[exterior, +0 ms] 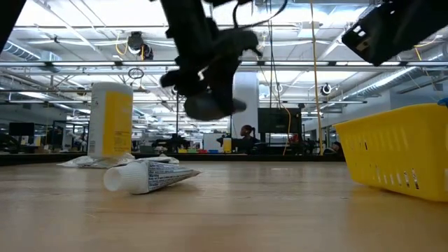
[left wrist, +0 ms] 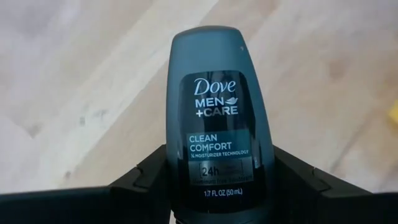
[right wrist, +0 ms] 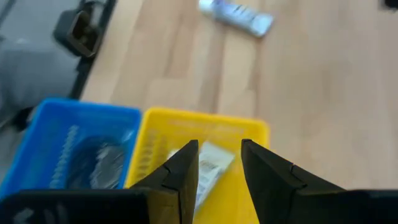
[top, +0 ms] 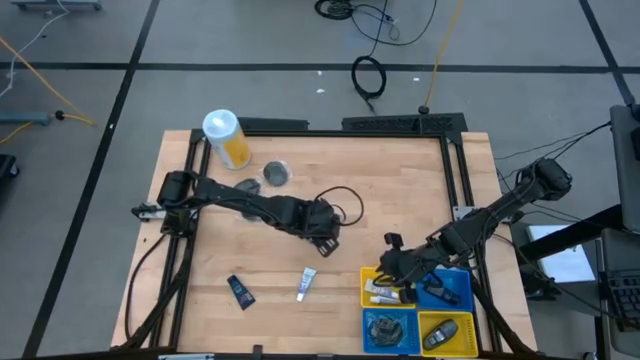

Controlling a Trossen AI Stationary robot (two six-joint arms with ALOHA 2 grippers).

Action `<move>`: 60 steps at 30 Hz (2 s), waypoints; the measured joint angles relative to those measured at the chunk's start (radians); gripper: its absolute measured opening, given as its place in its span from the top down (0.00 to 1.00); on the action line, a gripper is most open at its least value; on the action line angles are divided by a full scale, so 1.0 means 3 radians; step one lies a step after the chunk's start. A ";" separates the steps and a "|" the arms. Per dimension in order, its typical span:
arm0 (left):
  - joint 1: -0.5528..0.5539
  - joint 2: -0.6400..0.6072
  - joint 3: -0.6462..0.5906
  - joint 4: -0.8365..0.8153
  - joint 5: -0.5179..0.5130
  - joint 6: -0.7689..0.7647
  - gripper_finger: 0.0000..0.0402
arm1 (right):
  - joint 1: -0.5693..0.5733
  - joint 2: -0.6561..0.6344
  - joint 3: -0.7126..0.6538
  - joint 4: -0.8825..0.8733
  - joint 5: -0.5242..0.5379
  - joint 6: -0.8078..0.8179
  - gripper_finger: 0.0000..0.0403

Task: Pick & Place Travel size toiletries
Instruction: Put the black deodorant into the bottom yellow bin

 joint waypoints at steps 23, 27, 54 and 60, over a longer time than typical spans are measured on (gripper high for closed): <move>-0.0501 -0.0261 0.0389 0.0373 -0.0600 0.1106 0.52 | -0.0001 -0.0228 0.0001 0.1457 0.1106 -0.1394 0.72; -0.0553 -0.0258 0.0389 0.0540 -0.0646 0.1283 0.52 | -0.0022 -0.0366 0.0003 0.1555 0.1114 -0.1647 0.72; -0.0654 -0.0259 0.0389 0.1100 -0.0740 0.1881 0.52 | -0.0357 -0.0477 0.0001 0.1818 0.1095 -0.2209 0.52; -0.0654 -0.0259 0.0388 0.1277 -0.0762 0.2108 0.52 | -0.0424 -0.0479 0.0001 0.1809 0.1082 -0.2239 0.38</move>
